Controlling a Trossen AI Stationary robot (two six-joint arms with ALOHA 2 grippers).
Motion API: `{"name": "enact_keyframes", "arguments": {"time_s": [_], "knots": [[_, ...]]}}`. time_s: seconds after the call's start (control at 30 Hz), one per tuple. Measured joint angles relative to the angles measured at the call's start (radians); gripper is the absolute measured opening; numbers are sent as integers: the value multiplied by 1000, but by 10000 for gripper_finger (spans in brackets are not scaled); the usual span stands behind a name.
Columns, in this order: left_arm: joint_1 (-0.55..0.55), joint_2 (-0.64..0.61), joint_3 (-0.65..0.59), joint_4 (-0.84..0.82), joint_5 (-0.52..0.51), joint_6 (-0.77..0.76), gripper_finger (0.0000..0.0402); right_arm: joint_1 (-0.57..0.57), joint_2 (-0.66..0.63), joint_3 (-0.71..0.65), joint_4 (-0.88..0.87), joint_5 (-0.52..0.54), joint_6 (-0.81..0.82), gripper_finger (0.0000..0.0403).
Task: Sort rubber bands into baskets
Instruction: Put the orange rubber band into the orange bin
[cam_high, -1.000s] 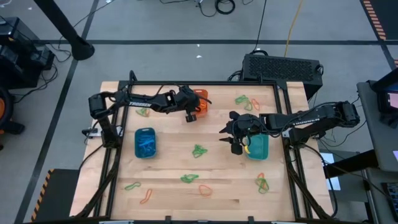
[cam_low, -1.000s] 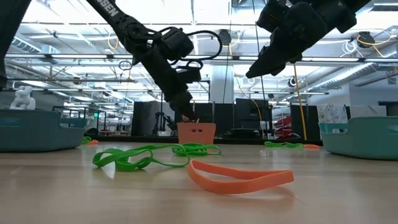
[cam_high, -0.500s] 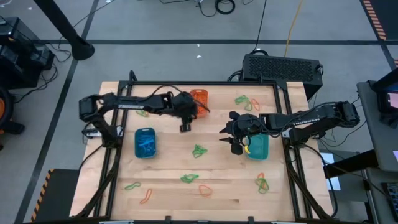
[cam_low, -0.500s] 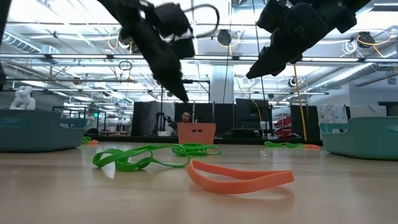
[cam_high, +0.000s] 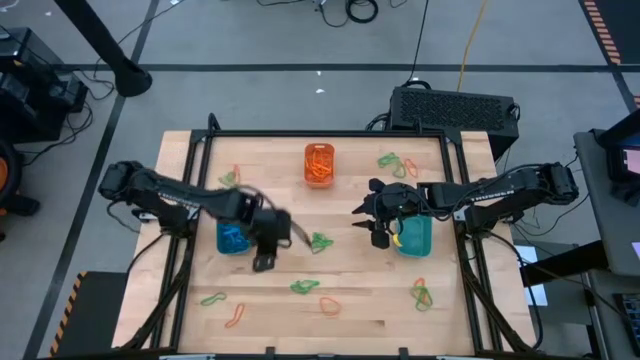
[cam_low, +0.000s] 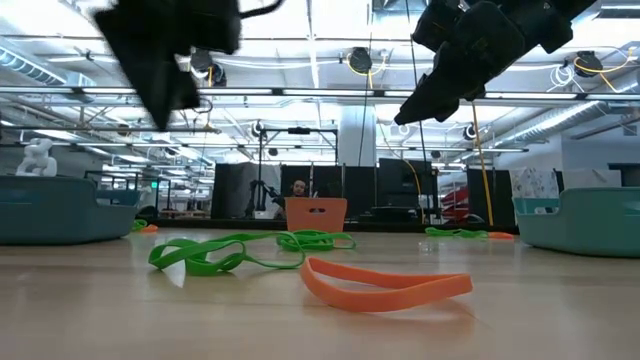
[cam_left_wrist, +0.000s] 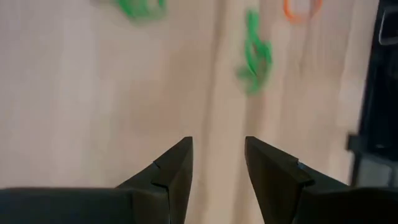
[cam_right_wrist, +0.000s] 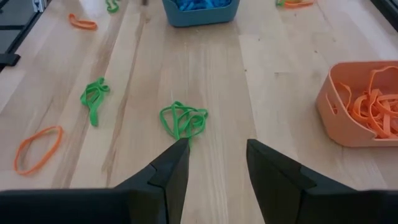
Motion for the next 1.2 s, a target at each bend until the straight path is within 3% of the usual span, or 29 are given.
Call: {"name": "enact_keyframes", "arguments": {"time_s": [0.23,0.47,0.63,1.03,1.2], "knots": [[-221,11,-1,-24,-1,-289,153,2,0,0,14,-2,4,153],[-420,81,-1,-12,-67,-556,153,33,0,0,57,-3,47,153],[-513,153,-1,-6,-15,-777,153,60,0,0,57,-3,55,153],[-570,308,-1,77,24,-808,153,117,0,0,103,-3,55,153],[-569,366,1,78,90,-794,153,120,0,0,107,-3,55,153]]}}
